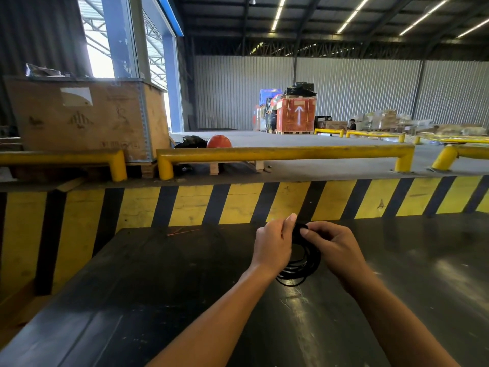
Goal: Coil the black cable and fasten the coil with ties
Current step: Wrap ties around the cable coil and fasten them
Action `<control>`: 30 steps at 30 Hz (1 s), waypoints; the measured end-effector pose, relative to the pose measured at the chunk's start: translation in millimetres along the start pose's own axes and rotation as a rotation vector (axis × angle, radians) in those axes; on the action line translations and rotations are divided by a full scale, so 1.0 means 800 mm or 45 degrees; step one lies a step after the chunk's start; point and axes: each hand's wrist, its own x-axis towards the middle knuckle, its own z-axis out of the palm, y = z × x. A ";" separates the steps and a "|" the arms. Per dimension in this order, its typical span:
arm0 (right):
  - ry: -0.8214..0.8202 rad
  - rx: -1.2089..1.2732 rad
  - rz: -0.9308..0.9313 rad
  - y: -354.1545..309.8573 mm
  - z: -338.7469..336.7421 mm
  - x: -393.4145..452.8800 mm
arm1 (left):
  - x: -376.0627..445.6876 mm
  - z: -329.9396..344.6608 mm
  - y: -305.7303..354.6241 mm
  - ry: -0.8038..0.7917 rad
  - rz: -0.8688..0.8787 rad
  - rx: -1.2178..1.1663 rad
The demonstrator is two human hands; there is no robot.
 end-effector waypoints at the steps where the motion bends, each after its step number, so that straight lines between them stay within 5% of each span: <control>1: 0.001 0.000 0.008 0.002 0.000 -0.001 | -0.001 0.000 -0.002 -0.024 0.001 0.005; 13: 0.115 -0.015 0.097 0.023 0.008 -0.003 | 0.002 -0.006 -0.013 -0.146 -0.173 0.048; 25: -0.096 -0.133 0.155 0.022 0.002 0.000 | 0.012 -0.018 -0.016 -0.357 -0.217 0.068; 30: 0.092 -0.083 0.061 0.018 0.008 0.000 | 0.014 -0.022 -0.016 -0.258 -0.326 -0.152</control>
